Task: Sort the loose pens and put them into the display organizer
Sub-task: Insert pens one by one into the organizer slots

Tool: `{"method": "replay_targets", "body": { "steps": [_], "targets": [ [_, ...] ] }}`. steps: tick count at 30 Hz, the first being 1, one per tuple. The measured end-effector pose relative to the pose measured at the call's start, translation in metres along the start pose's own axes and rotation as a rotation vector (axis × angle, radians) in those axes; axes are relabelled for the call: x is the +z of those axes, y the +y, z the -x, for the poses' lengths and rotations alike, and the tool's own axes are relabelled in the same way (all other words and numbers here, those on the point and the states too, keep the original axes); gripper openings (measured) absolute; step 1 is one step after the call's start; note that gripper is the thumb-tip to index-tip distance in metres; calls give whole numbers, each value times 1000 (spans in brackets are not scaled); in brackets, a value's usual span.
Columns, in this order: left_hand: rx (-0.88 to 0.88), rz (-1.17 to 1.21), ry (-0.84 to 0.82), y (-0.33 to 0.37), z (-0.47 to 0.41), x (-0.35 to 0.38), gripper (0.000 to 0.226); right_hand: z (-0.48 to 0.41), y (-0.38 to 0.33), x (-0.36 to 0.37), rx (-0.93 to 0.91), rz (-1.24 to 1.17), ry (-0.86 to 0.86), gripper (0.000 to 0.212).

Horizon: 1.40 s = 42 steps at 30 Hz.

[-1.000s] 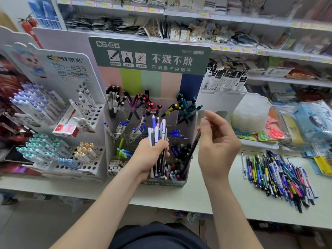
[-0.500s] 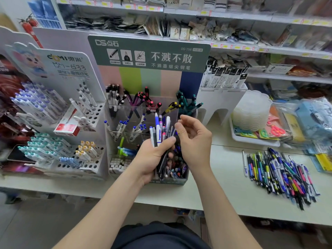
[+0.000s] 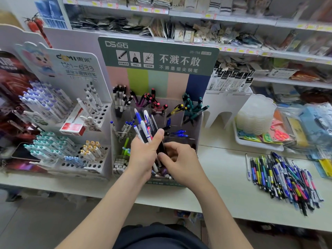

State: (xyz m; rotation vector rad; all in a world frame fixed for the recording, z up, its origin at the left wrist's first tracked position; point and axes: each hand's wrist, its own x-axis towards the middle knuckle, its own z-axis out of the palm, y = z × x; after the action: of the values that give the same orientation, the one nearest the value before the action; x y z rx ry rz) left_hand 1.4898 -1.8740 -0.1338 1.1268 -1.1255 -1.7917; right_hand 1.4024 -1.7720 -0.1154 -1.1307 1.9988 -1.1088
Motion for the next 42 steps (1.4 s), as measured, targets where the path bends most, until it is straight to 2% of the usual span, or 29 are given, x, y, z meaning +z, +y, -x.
{"method": "replay_targets", "body": {
  "steps": [4,8,13,17,21,26,29,31,33,34,36,38,40,42],
  "targets": [
    [28,-31,-31,-2,-2,-6,28,1,-8,9,-36,163,-26,14],
    [-30,-19,-46,0,-3,-13,23,-1,-13,17,-17,238,5,16],
    [-34,5,-5,4,-8,-23,17,-6,-11,10,95,207,153,45],
    [-77,8,-29,8,-8,-33,7,-25,-7,-14,134,592,60,27],
    [-178,33,-80,8,-7,-38,26,-46,-30,-19,120,712,-46,12],
    [-307,69,-179,14,-4,-43,36,-76,-43,-8,42,828,-94,19],
    [-404,178,-240,20,0,-44,50,-84,-32,0,-41,807,3,26],
    [-419,215,-261,22,0,-46,58,-75,-26,2,-130,797,220,27],
    [-417,234,-266,22,-1,-46,62,-57,-27,3,-243,617,405,15],
    [-413,243,-266,21,-3,-46,62,-45,-30,3,-243,443,388,10],
    [-397,268,-230,19,-7,-43,62,-23,-36,7,-110,129,157,20],
    [-384,306,-169,17,-9,-38,55,-11,-34,14,-59,66,0,29],
    [-337,257,-128,15,-9,-32,41,-8,-29,16,-52,57,8,33],
    [-214,113,-102,12,-10,-29,30,-9,-26,14,-32,-12,13,33]
  ]
}}
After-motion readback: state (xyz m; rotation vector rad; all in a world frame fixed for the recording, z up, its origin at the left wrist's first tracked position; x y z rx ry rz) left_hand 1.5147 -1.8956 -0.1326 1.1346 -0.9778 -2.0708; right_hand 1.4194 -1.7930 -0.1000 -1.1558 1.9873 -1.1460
